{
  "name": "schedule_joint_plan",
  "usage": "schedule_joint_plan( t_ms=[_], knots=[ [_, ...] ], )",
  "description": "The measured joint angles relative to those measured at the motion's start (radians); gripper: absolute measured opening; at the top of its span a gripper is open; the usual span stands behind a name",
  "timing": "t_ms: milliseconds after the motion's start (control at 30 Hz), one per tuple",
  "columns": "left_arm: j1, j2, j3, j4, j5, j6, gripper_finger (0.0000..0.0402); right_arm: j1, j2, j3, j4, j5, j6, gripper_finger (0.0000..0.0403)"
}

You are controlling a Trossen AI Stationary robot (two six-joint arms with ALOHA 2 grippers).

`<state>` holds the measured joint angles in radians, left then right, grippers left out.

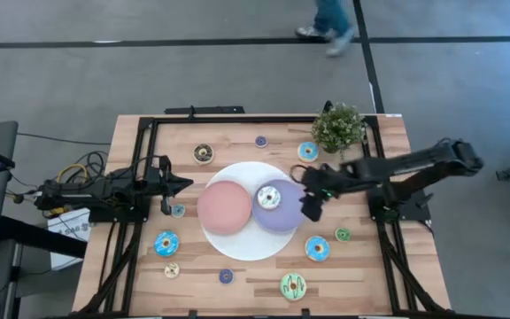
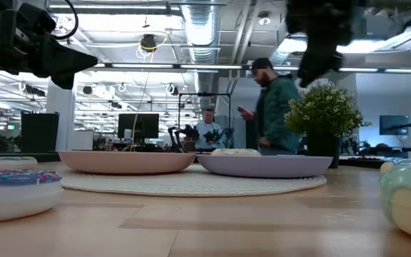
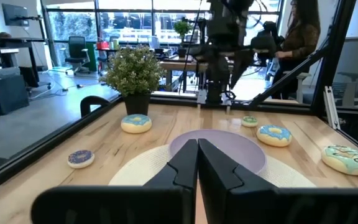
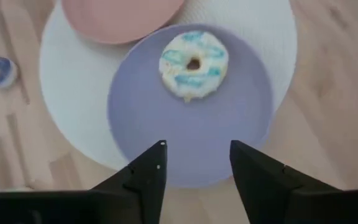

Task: Pick & Place donuts
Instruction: Put the small blue donut on the pink plate

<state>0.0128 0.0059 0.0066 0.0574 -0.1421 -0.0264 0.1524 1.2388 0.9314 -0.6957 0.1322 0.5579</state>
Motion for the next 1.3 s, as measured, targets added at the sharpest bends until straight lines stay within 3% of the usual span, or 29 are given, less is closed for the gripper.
schedule_joint_plan(
  t_ms=[233,433,567,733,867,1100,1300],
  knots=[
    [0.000,0.000,0.000,0.000,0.000,-0.007,0.0004,0.186,-0.189,-0.306,0.215,0.170,0.227,0.0128],
    [0.000,0.000,0.000,0.001,-0.011,-0.012,0.0004,0.325,-0.196,-0.481,0.418,0.333,0.287,0.0118],
    [0.000,0.000,0.000,0.001,-0.009,-0.051,0.0004,0.377,-0.143,-0.557,0.541,0.342,0.285,0.0118],
    [0.000,0.000,0.000,0.003,-0.017,-0.037,0.0004,0.377,-0.070,-0.565,0.526,0.310,0.332,0.0118],
    [0.000,0.003,0.015,-0.021,-0.120,-0.038,0.0003,0.403,-0.040,-0.565,0.532,0.331,0.310,0.0105],
    [-0.036,0.171,0.111,-0.076,-0.192,-0.070,0.0000,0.464,-0.081,-0.565,0.562,0.451,0.149,0.0012],
    [-0.063,0.456,0.272,-0.204,-0.230,-0.108,0.0000,0.469,-0.173,-0.605,0.562,0.567,0.098,0.0016]
  ],
)
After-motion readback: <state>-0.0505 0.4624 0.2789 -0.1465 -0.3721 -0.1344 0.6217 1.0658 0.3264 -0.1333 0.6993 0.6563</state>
